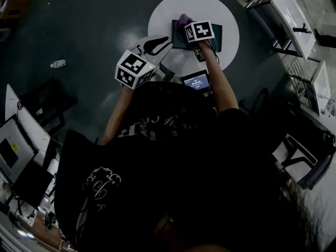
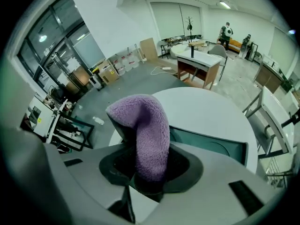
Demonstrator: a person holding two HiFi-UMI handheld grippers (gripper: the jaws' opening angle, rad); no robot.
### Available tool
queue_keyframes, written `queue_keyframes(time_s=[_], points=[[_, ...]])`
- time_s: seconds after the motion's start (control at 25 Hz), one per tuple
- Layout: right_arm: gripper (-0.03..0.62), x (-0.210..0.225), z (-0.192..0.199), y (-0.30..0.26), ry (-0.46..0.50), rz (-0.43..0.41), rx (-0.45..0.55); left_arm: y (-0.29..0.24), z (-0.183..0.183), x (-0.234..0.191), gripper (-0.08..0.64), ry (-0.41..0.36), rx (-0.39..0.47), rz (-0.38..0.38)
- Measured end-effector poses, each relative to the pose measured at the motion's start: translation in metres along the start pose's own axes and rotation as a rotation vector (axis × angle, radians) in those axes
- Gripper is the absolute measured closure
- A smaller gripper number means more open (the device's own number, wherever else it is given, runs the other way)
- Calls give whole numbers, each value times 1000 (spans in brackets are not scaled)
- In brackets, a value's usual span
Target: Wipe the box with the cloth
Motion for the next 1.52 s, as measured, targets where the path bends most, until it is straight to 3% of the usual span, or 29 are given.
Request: queue_keyframes(time_s=[0.28,0.56,0.88,1.04,1.28,1.52], points=[[482,62,28,24,-102,94,-15,-19,-6,5,488,-19,1,78],[482,105,51,45,-133,211,-53,-26,-9,6,488,-33,5,125],[482,130,61,61,-145,234,-55,-39,-10,17,488,-33,-5,126],[482,113,57,68,-104,209,-30,-40,-6,17,488,-17,-11,106],[482,38,46,61,8,45,17,-32,0,8,488,14,-9,48],[482,-35,44,34,145,-84,-17,-24,6,1,488,49,-2,-3]])
Point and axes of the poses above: the fingertips, and each gripper's own axes: y backward along the fingers, x to its right, z out of its underside, the point moved 3 cm from there along y, backward along the fingers, and after that the axes turned 5 degrees about -x, right-handed, at the moved point
